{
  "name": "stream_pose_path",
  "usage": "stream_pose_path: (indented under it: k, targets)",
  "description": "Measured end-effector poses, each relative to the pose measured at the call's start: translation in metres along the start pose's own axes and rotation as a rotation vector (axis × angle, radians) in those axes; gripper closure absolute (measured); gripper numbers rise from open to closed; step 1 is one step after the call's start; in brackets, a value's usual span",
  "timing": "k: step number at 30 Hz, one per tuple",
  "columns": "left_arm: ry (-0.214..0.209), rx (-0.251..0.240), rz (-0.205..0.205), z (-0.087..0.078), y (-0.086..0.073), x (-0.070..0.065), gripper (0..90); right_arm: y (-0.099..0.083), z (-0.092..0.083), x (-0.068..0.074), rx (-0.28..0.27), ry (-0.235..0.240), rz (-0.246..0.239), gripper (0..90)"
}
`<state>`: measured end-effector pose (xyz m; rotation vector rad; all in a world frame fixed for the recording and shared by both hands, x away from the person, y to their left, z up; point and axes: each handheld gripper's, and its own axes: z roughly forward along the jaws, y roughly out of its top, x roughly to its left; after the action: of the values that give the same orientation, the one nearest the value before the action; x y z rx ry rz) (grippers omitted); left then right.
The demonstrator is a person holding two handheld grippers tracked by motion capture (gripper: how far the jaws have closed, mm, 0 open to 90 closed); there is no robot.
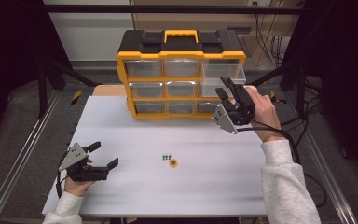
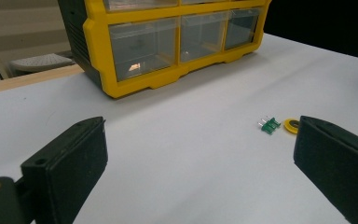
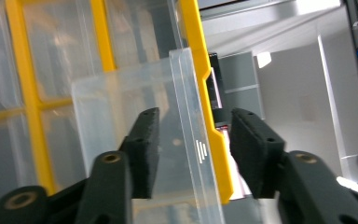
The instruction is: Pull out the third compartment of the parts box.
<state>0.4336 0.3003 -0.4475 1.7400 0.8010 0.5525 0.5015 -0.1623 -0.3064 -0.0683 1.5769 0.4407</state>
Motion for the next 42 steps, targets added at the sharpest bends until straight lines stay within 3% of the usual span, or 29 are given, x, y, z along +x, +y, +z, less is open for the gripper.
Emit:
stream_pose_path:
  k: [5, 10, 11, 12, 17, 22, 28, 29, 30, 33, 39, 42]
  targets:
    - [0.000, 0.000, -0.003, 0.000, 0.000, 0.000, 2.5, 0.001, -0.008, 0.000, -0.060, 0.001, 0.195, 36.2]
    - [-0.002, -0.002, -0.002, 0.000, 0.000, 0.000, 2.5, 0.002, -0.016, 0.002, -0.095, 0.032, 0.388, 25.9]
    - [-0.002, -0.002, -0.002, 0.000, 0.000, 0.000, 2.5, 0.002, -0.016, 0.002, -0.095, 0.032, 0.388, 25.9]
    - [-0.002, -0.002, -0.003, 0.000, 0.000, 0.000, 2.5, 0.003, -0.019, 0.003, -0.095, 0.050, 0.479, 21.4]
    - [-0.001, -0.001, -0.005, 0.000, 0.000, 0.000, 2.5, 0.003, -0.026, 0.005, -0.079, 0.105, 0.694, 12.4]
    - [-0.001, -0.002, -0.004, 0.000, 0.000, 0.000, 2.5, 0.002, -0.033, 0.012, -0.061, 0.151, 0.878, 10.1]
    - [0.000, -0.004, -0.001, 0.000, 0.000, 0.000, 2.4, 0.007, -0.041, 0.024, -0.032, 0.184, 0.986, 7.1]
    - [0.000, -0.004, -0.001, 0.000, 0.000, 0.000, 2.4, 0.007, -0.041, 0.024, -0.032, 0.184, 0.986, 7.1]
    - [-0.001, -0.007, -0.001, 0.000, 0.000, 0.000, 2.5, 0.008, -0.043, 0.028, -0.034, 0.208, 1.051, 6.8]
    - [-0.001, -0.006, -0.003, 0.000, 0.000, 0.001, 2.5, 0.008, -0.046, 0.034, -0.032, 0.227, 1.114, 6.6]
    - [-0.003, -0.006, -0.003, 0.000, 0.000, 0.000, 2.4, 0.014, -0.049, 0.049, 0.004, 0.266, 1.154, 6.7]
    - [-0.006, -0.011, -0.005, 0.000, 0.000, 0.000, 2.4, 0.019, -0.050, 0.059, 0.028, 0.313, 1.189, 6.1]
